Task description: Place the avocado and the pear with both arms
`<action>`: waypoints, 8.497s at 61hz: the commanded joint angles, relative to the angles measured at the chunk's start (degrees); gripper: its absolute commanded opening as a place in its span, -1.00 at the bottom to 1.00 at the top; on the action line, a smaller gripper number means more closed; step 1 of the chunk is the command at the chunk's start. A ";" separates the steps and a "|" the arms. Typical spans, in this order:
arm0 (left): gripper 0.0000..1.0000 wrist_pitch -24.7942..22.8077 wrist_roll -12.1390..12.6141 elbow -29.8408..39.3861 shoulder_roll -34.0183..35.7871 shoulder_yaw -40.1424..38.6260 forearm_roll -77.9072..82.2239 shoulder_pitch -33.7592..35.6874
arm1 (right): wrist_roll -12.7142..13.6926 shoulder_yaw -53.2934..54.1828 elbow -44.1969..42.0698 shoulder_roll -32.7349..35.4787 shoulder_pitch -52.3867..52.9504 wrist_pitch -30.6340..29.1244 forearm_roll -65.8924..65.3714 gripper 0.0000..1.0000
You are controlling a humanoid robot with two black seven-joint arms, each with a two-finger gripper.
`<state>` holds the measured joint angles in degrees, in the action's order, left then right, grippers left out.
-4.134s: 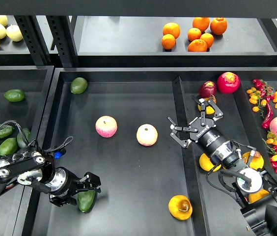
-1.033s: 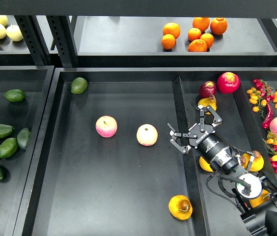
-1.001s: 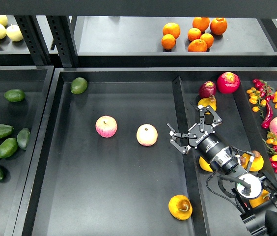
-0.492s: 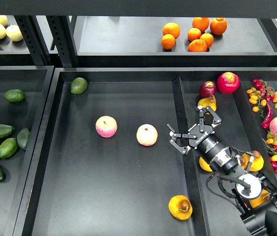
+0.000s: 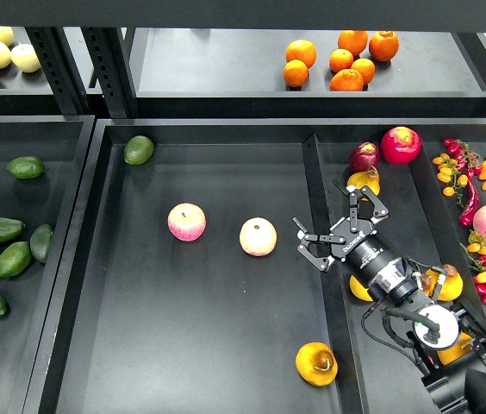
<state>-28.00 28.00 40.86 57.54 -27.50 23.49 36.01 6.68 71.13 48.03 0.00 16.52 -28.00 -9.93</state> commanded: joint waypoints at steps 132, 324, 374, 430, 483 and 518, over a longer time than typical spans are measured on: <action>0.58 0.00 0.00 -9.05 -9.73 2.18 0.06 0.12 | 0.00 -0.03 -0.04 0.00 0.00 0.00 0.00 0.99; 0.91 0.00 0.00 20.31 -57.54 -47.39 -22.61 -14.21 | 13.53 -1.96 7.86 7.72 9.14 0.00 0.35 0.96; 0.95 0.00 0.00 19.52 -57.54 -47.12 -22.70 -14.21 | 21.32 -34.12 17.62 36.56 25.57 0.00 0.18 0.95; 0.97 0.00 0.00 19.08 -57.54 -46.95 -22.70 -14.21 | 21.32 -51.18 14.63 32.61 27.78 0.00 -14.59 0.97; 0.97 0.00 0.00 18.64 -57.54 -46.95 -22.61 -14.21 | 21.32 -51.01 5.32 21.62 20.04 0.00 -21.09 0.97; 0.97 0.00 0.00 18.73 -57.54 -46.95 -22.61 -14.21 | 21.32 -50.92 3.73 18.72 17.93 0.00 -21.44 0.96</action>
<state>-28.00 28.00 59.58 0.00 -74.44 0.88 21.80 28.00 20.22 51.76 18.86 34.77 -28.00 -31.03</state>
